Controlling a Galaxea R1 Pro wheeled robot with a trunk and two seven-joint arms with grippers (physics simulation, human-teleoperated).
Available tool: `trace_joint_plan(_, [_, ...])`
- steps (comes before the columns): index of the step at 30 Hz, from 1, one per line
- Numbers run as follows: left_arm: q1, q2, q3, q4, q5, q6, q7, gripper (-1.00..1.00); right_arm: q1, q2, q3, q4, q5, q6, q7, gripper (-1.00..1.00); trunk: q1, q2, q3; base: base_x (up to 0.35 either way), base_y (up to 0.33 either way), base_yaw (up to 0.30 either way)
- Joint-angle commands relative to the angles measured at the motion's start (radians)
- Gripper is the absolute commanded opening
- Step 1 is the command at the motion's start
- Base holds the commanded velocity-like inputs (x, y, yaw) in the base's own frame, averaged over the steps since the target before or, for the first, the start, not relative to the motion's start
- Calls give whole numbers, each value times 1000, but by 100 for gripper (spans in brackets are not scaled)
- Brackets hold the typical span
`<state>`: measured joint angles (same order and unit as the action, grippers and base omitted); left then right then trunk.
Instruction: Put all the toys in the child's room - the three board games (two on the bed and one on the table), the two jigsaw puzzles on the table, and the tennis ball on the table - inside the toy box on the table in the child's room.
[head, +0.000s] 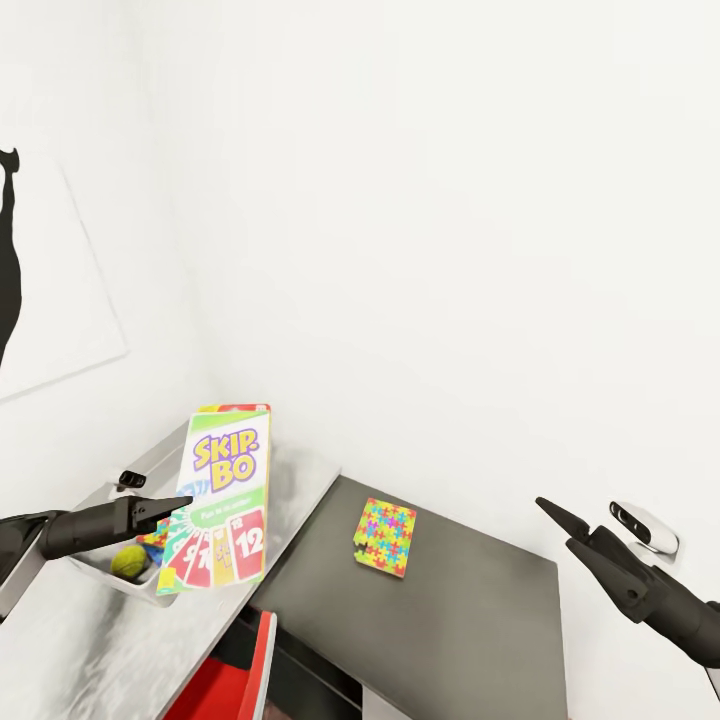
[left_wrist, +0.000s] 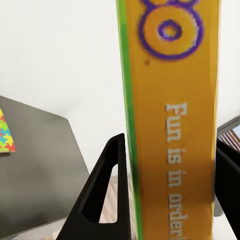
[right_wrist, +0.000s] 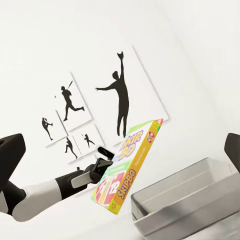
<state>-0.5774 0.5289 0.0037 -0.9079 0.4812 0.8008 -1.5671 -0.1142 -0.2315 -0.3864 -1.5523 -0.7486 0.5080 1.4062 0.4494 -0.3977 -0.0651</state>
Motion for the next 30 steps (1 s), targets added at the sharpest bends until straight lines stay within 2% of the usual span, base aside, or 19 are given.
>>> trace_joint_plan(1, [-1,0,-1,0,0,11,-4,-100,-1,0,0,0,-3,10,2,100,1,-2,-2,0,0,0])
trace_joint_plan(16, [-2,0,9,6,-2,23,-4,-100,-1,1,0,0,-3,10,0,100,1,-2,-2,0,0,0])
trace_joint_plan(21, [-14,2,15,16,-15,76,-4,-100,-1,1,0,0,-3,10,0,100,1,-2,-2,0,0,0])
trace_joint_plan(23, [-41,6,16,17,-50,109,-4,-100,-1,1,0,0,-3,11,0,100,1,-2,-2,0,0,0])
trace_joint_plan(26, [-150,12,15,27,-156,134,9,-100,-1,1,0,1,-3,11,0,100,1,-2,-2,0,0,0])
trace_joint_plan(27, [-168,13,16,34,-176,138,14,-100,-1,1,0,1,-3,12,0,100,1,-2,-2,0,0,0])
trace_joint_plan(30, [-245,13,17,104,-274,147,29,-100,-1,0,0,0,-4,12,0,100,1,-2,-2,0,0,0])
